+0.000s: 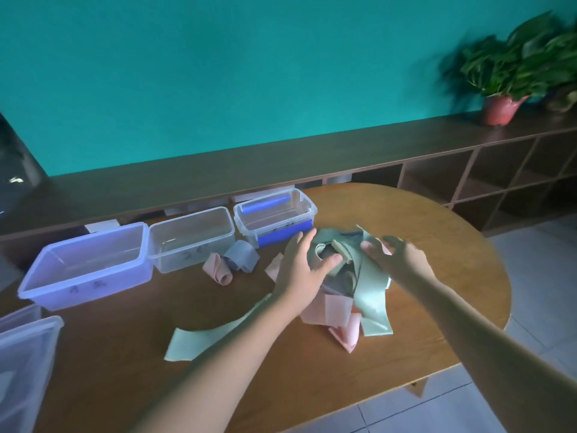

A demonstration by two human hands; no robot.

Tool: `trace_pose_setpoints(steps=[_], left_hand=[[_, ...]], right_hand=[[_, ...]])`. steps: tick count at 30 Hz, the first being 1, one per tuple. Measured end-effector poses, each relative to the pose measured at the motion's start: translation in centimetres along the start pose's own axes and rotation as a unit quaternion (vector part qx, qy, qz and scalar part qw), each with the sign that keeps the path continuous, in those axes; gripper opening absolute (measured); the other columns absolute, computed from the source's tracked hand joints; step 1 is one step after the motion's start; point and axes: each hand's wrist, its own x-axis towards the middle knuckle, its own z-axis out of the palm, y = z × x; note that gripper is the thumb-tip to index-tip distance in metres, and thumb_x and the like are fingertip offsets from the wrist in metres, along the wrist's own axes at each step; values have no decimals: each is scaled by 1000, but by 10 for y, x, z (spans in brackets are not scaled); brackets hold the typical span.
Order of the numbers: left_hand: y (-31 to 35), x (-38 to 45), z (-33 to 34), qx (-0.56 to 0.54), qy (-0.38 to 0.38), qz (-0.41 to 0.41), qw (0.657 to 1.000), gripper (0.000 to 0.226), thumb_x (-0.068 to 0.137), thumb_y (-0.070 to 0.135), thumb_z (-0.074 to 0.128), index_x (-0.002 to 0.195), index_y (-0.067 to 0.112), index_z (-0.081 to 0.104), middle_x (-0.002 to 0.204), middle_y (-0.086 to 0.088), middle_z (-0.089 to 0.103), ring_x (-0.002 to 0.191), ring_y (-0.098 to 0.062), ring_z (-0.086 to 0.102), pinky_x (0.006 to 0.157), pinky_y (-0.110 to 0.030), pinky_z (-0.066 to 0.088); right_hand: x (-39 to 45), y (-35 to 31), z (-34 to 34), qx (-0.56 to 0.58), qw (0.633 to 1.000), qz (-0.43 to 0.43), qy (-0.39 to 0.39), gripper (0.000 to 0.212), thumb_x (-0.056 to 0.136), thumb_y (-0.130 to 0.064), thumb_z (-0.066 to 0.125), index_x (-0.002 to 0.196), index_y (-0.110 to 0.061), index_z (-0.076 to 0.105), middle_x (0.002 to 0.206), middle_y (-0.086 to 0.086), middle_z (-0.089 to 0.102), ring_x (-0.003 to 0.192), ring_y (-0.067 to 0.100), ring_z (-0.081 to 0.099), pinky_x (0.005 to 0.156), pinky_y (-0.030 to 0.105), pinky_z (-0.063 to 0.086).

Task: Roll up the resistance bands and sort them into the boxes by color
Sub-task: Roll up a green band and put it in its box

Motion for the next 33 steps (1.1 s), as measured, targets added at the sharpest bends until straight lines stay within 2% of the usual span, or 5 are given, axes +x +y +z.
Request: trace_pose_setpoints(steps=[8,12,16,23,33], left_hand=[[-28,-72,-91,81,43,-21,996,58,92,50,67,144,28,54,142,7,57,130,-11,52,107,-35,46],[-62,-114,-129,124,47,-47,990,52,93,48,66,140,27,56,139,9,60,124,-6,54,97,-17,38],[-95,-140,-152,210,77,-78,972,51,92,56,63,135,29,62,136,7,63,128,-16,55,110,-34,40],[-138,-173,-157,222,184,-53,956,27,81,21,84,107,22,79,125,-12,64,121,-33,53,106,-39,41],[-134,-202,-176,48,265,-127,954,45,87,14,78,129,26,65,116,15,68,96,20,57,83,0,42]], right_hand=[[-81,-75,8,-18,978,-173,118,53,96,-65,42,127,-28,65,129,-1,64,117,26,49,96,40,38],[-123,-116,51,36,961,-267,61,45,98,-59,45,111,-24,70,108,-4,70,104,24,55,85,35,42],[-141,-129,109,50,954,-297,-3,38,98,-52,53,112,-22,71,105,-3,69,101,21,58,77,27,31],[-150,-79,175,-9,952,-300,-61,53,95,-61,50,124,-21,69,136,-4,61,128,21,51,109,40,41],[-154,-77,176,-73,942,-319,-78,68,93,-72,35,139,-26,55,165,-3,22,153,19,13,122,46,25]])
